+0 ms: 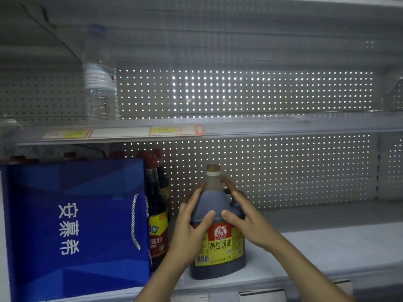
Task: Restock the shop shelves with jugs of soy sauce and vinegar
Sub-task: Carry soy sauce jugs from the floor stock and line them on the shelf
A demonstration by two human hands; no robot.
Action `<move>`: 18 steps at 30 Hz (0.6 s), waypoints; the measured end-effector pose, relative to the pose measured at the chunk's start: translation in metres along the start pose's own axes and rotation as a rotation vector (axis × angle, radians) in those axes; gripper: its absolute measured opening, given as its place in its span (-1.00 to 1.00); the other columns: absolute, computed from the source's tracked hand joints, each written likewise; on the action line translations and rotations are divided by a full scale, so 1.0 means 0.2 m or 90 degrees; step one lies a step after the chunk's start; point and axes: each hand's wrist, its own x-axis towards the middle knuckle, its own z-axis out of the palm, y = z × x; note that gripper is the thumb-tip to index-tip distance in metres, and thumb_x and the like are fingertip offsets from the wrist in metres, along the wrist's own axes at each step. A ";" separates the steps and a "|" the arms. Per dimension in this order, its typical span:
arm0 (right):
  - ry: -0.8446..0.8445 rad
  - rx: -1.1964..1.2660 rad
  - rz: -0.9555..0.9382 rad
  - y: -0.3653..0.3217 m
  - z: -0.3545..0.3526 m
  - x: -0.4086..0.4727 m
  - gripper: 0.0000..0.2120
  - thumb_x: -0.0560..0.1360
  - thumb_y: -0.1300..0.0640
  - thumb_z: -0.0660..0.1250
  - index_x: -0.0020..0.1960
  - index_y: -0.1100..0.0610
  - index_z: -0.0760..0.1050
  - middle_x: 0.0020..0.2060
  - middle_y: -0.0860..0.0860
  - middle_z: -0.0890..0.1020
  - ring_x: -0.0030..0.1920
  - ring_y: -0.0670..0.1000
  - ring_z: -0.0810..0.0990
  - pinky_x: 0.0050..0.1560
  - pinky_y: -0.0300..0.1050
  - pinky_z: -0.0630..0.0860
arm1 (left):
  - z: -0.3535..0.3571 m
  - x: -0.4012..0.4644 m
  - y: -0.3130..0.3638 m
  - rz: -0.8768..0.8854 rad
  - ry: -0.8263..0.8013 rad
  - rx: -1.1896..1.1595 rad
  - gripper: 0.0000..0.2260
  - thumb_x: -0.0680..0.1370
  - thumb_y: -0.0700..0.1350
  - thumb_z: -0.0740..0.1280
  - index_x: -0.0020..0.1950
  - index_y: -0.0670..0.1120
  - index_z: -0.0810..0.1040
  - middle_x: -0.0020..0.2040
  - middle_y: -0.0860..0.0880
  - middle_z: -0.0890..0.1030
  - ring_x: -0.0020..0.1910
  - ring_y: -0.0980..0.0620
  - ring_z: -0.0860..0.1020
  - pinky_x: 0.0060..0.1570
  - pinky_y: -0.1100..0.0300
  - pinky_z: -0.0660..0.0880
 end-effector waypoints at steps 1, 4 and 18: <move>-0.001 -0.009 0.005 -0.01 0.00 0.00 -0.33 0.60 -0.02 0.39 0.56 -0.42 0.16 0.58 -0.25 0.26 0.51 -0.17 0.37 0.36 -0.04 0.54 | 0.00 0.00 0.00 0.002 -0.003 -0.007 -0.44 0.48 0.32 0.43 0.40 0.59 0.27 0.40 0.09 0.38 0.37 0.10 0.49 0.24 -0.04 0.60; 0.027 -0.037 0.031 -0.02 0.00 -0.01 -0.34 0.55 -0.12 0.38 0.51 -0.49 0.15 0.51 -0.20 0.32 0.41 -0.35 0.39 0.27 -0.28 0.52 | 0.00 0.00 0.00 0.022 -0.013 -0.002 -0.45 0.50 0.21 0.40 0.36 0.63 0.25 0.32 0.17 0.39 0.30 0.19 0.51 0.18 0.09 0.63; 0.034 -0.375 0.014 -0.34 -0.40 -0.44 -0.45 0.65 -0.10 0.30 0.57 -0.35 0.18 0.38 -0.28 0.36 0.36 -0.25 0.40 0.39 -0.13 0.43 | 0.26 -0.19 0.48 0.304 -0.002 0.469 -0.53 0.57 0.05 0.37 0.47 0.22 0.36 0.36 0.16 0.44 0.33 0.06 0.43 0.26 0.00 0.40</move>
